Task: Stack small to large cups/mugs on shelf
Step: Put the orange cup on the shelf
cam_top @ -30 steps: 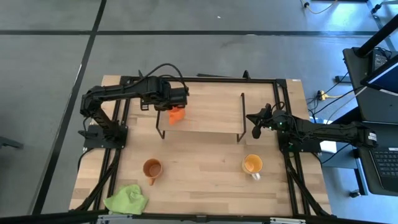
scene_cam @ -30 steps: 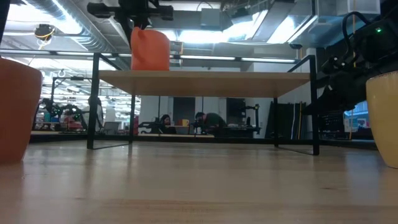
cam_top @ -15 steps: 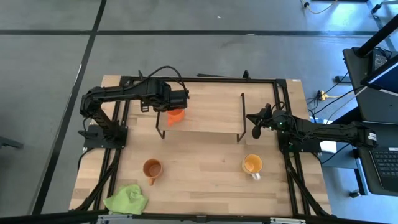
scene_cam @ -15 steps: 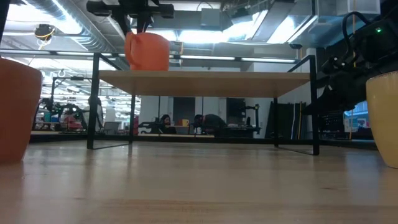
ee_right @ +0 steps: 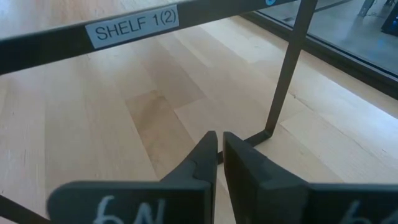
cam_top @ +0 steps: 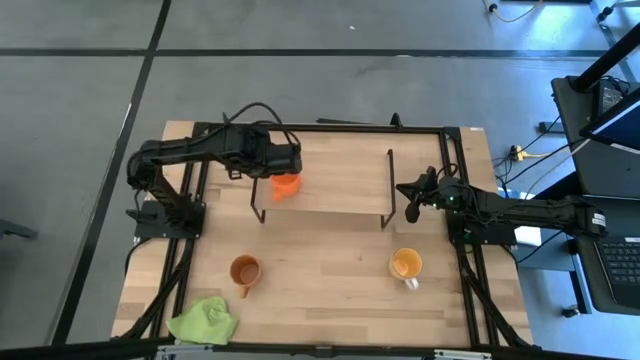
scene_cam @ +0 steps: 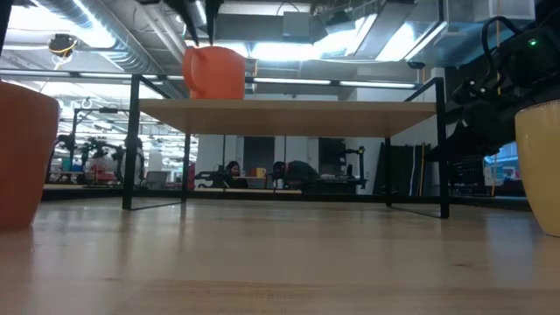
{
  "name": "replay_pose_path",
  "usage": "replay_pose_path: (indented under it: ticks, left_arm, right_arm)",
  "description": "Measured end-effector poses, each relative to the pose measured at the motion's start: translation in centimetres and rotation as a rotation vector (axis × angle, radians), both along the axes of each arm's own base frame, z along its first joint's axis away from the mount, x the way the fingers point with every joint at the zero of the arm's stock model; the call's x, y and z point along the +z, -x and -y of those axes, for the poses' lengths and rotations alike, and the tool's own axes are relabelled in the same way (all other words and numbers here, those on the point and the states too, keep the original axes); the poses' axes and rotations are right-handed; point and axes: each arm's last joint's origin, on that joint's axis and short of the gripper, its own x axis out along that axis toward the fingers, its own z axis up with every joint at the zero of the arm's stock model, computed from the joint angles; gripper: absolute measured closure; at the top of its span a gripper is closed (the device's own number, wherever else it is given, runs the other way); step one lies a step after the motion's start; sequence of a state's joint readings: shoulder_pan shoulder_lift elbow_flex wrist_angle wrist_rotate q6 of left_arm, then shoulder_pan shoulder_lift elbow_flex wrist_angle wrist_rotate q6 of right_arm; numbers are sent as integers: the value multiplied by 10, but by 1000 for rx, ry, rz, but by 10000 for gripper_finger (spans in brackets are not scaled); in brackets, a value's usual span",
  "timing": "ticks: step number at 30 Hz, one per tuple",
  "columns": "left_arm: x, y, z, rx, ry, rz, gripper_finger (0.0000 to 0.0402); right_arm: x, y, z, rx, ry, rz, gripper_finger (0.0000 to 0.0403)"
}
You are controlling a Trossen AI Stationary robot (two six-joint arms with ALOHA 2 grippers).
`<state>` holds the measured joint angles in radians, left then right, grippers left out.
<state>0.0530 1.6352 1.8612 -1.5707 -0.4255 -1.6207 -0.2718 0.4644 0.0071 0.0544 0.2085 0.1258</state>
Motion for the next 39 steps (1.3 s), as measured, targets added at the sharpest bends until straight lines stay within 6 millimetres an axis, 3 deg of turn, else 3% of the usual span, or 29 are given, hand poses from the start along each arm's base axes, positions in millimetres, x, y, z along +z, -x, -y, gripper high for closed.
replay_pose_path:
  ticks: [5, 10, 14, 19, 25, 30, 35, 39]
  left_arm:
    - [15, 1, 9, -55, -35, 44, 306]
    - [30, 3, 30, -179, -54, 82, 305]
    - [38, 6, 57, -375, -64, 76, 305]
    - [36, 16, 106, -619, 38, 59, 305]
    - [17, 19, 169, -792, 156, -13, 305]
    - [-16, 12, 216, -917, 324, -167, 305]
    - [-47, 2, 228, -731, 316, -236, 307]
    - [-57, -2, 230, -654, 282, -245, 306]
  right_arm:
    - [0, 0, 0, 0, 0, 0, 373]
    - [0, 0, 0, 0, 0, 1, 373]
    - [0, 0, 0, 0, 0, 0, 373]
    - [0, 0, 0, 0, 0, 0, 373]
    - [0, 0, 0, 0, 0, 0, 373]
    - [0, 0, 0, 0, 0, 0, 373]
    - [0, 0, 0, 0, 0, 0, 373]
    - [0, 0, 0, 0, 1, 0, 373]
